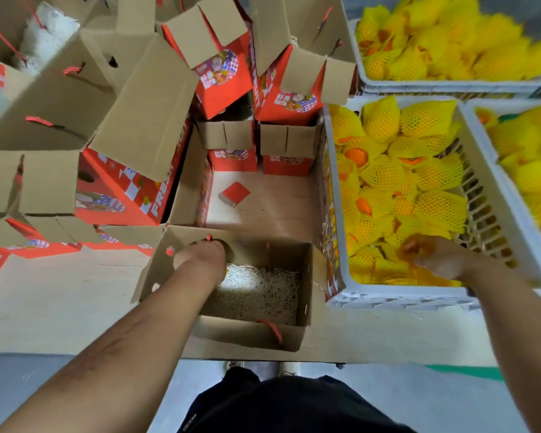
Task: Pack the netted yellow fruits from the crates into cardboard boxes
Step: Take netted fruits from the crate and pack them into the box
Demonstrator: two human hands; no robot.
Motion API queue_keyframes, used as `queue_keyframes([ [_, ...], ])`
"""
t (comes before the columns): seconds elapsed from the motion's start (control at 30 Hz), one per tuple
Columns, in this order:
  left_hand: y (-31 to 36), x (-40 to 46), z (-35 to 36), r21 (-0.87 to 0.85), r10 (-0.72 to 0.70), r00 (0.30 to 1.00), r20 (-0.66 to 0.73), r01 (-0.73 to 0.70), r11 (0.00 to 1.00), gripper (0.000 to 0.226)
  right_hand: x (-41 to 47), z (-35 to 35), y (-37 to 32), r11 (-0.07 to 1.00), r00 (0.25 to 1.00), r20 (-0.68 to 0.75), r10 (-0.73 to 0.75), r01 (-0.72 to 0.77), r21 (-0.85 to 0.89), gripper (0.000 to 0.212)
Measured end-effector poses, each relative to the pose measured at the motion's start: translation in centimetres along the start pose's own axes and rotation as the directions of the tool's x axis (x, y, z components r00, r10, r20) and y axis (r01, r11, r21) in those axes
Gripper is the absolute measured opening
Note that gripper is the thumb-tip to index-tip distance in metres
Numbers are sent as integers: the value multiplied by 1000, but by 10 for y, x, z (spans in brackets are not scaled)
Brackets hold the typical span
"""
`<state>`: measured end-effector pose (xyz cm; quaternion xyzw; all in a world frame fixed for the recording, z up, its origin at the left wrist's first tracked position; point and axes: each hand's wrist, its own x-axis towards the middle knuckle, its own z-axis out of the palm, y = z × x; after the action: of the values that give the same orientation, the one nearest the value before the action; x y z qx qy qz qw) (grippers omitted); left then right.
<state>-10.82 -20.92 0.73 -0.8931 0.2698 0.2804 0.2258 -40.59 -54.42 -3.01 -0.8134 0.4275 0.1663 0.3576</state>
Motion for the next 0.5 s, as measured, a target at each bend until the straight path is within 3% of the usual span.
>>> queue_keyframes([
  [0.13,11,-21,-38,-116,174,984,46,-168,979,26,-7,-3,-4,992,997,-79,-18,28,124,12],
  [0.23,33,-40,-68,-365,382,919,-102,-392,845,30,-15,-9,-17,974,954,-289,-73,131,186,18],
  [0.3,75,-54,-88,-335,467,819,-335,-566,753,31,-24,-17,-28,907,890,-452,-65,242,346,20],
  [0.37,130,-67,-100,-301,532,658,-532,-735,608,36,-34,-22,-42,784,843,-537,-30,353,510,25],
  [0.43,182,-76,-102,-187,622,497,-604,-848,496,67,-43,-25,-54,628,846,-530,-54,441,641,28],
  [0.5,216,-74,-93,-180,668,449,-594,-883,434,73,-45,-29,-55,471,872,-483,-86,462,751,29],
])
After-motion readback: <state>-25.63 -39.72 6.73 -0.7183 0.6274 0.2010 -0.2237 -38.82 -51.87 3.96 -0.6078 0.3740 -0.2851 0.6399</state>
